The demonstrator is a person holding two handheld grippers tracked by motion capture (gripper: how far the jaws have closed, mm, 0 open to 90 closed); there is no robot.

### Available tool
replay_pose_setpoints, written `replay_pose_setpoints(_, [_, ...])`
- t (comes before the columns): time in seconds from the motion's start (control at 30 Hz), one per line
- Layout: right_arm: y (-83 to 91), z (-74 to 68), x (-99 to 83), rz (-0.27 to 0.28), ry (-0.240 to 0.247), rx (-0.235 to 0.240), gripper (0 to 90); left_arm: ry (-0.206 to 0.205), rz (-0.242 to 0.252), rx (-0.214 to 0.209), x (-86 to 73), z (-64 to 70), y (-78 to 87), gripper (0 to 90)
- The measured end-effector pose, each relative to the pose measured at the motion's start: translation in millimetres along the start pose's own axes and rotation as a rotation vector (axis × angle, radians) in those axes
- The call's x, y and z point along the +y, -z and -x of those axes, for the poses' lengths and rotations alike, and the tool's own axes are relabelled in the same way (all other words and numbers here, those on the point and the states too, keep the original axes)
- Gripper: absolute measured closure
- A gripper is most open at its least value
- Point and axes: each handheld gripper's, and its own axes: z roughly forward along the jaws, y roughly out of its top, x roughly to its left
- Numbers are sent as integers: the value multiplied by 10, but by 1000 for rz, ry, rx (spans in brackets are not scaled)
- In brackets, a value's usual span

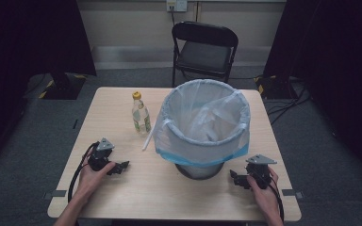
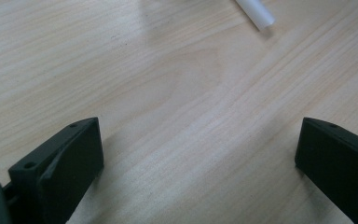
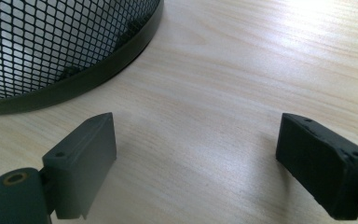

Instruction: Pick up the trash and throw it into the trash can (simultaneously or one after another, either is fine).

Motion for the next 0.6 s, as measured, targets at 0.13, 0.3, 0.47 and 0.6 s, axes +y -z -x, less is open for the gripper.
replay_pose_setpoints(0.13, [2, 6, -2, 0, 4, 5, 114, -3, 0, -4, -1, -8, 4, 4])
replay_pose_setpoints(0.3, [4, 5, -2, -2, -1, 6, 114, 8, 10, -25, -11, -16, 20, 6])
replay_pose_setpoints(0.47, [12, 29, -9, -1, 16, 24, 117, 16, 48, -43, -22, -29, 66, 161])
replay_pose_setpoints(0.6, [13, 34, -10, -1, 21, 28, 116, 2, 38, -46, -10, -18, 58, 169])
